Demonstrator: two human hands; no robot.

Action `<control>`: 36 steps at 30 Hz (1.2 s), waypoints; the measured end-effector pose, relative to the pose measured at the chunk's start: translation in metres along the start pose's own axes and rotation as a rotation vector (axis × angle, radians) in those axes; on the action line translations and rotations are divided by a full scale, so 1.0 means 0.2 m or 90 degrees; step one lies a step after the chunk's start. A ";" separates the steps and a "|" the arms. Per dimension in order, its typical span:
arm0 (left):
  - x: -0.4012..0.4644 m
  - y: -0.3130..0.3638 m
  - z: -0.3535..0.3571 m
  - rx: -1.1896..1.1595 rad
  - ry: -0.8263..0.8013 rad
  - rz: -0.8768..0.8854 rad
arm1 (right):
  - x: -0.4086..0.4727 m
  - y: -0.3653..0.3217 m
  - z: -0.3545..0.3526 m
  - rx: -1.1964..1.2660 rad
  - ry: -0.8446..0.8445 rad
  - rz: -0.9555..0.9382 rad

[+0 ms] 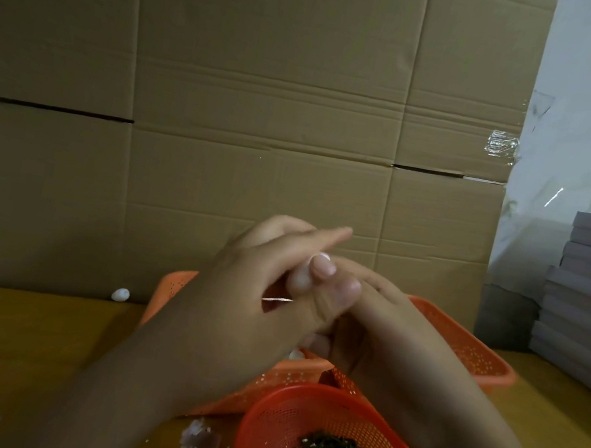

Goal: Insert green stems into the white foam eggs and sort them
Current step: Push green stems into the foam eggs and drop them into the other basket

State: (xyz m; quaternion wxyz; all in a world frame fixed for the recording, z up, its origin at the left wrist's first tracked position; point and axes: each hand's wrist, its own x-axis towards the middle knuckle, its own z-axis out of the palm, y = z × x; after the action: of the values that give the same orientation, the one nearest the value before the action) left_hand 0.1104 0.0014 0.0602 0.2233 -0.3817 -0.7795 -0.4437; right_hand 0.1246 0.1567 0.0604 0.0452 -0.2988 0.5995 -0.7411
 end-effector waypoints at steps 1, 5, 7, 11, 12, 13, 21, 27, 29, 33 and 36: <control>0.00 0.00 0.01 0.001 -0.018 0.002 | 0.00 0.00 0.00 0.015 0.004 0.001; 0.00 0.01 0.02 0.022 0.014 0.031 | 0.01 0.00 0.00 0.069 0.045 0.011; 0.00 0.01 0.02 0.052 0.031 0.042 | 0.02 0.01 0.01 0.102 0.079 0.010; 0.00 0.00 0.03 0.142 0.073 0.048 | 0.03 0.02 0.02 0.184 0.135 -0.017; 0.00 0.00 0.03 0.153 0.092 0.054 | 0.03 0.02 0.02 0.190 0.140 -0.026; 0.00 0.00 0.03 0.155 0.112 0.059 | 0.03 0.02 0.02 0.186 0.138 -0.029; 0.02 0.00 0.00 0.110 0.221 0.087 | 0.06 0.05 0.02 0.125 0.024 0.014; 0.01 -0.01 0.00 0.122 0.267 0.063 | 0.06 0.05 -0.03 0.162 0.065 -0.012; 0.00 0.00 0.01 0.107 0.244 0.062 | 0.06 0.06 -0.05 0.181 0.079 -0.028; 0.00 0.01 0.01 0.127 0.205 0.066 | 0.06 0.05 -0.06 0.154 0.081 -0.043; 0.00 0.01 0.02 0.150 0.192 0.071 | 0.05 0.04 -0.06 0.117 0.095 -0.057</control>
State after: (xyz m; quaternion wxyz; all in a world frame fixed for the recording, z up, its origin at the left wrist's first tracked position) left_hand 0.1124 0.0054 0.0600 0.4051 -0.3243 -0.7614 -0.3886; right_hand 0.1079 0.1604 0.0558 -0.0054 -0.2641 0.5172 -0.8141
